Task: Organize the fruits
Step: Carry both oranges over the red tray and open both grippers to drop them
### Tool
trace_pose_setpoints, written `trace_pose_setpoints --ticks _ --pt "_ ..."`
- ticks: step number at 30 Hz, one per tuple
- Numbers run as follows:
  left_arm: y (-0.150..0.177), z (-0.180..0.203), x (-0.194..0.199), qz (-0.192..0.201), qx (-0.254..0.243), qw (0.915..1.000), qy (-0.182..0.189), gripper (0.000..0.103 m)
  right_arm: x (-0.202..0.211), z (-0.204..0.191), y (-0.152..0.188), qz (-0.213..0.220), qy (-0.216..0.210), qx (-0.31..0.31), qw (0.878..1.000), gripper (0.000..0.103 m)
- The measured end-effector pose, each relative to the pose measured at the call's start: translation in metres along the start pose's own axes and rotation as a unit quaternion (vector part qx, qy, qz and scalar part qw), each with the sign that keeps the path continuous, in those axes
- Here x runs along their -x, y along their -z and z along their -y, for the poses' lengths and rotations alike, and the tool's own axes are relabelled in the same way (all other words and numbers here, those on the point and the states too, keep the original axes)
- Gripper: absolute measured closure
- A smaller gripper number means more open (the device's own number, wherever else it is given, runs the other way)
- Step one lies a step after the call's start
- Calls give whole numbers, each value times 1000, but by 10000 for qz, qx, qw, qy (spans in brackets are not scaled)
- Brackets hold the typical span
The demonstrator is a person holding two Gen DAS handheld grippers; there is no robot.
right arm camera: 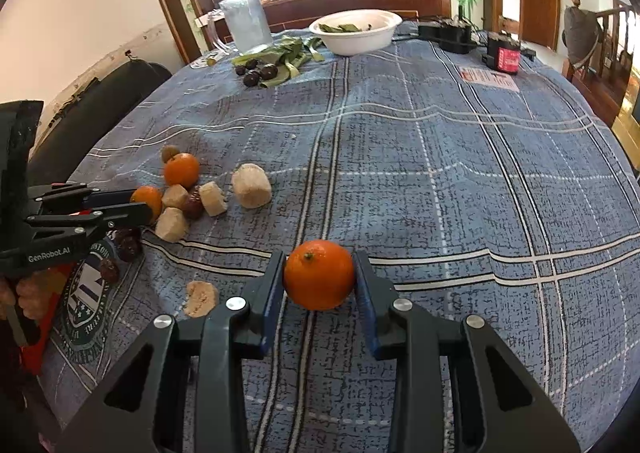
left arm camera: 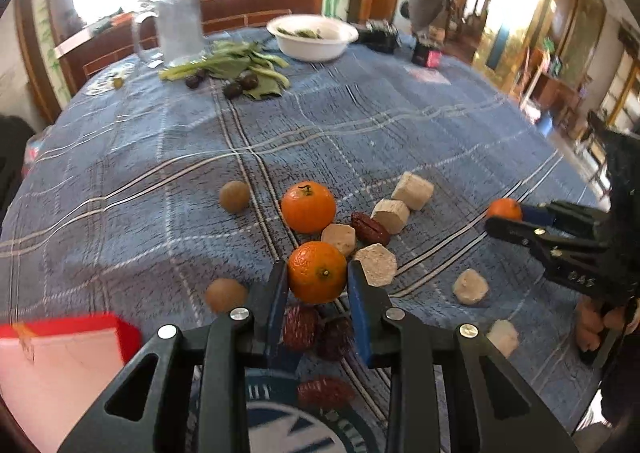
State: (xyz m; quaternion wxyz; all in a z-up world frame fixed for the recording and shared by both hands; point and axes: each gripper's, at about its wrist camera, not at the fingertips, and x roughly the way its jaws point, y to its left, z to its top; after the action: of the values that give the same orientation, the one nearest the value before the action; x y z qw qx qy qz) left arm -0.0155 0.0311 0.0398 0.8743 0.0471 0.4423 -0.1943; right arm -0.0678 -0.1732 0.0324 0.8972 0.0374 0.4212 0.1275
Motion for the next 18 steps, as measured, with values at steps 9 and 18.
trace_pose_setpoints --ticks 9,18 --pt "38 -3 95 864 599 9928 -580 74 13 -14 2 342 -197 168 9991 68" --pt "97 -64 153 1001 1333 9700 -1769 74 17 -138 4 349 -1351 1035 9848 67"
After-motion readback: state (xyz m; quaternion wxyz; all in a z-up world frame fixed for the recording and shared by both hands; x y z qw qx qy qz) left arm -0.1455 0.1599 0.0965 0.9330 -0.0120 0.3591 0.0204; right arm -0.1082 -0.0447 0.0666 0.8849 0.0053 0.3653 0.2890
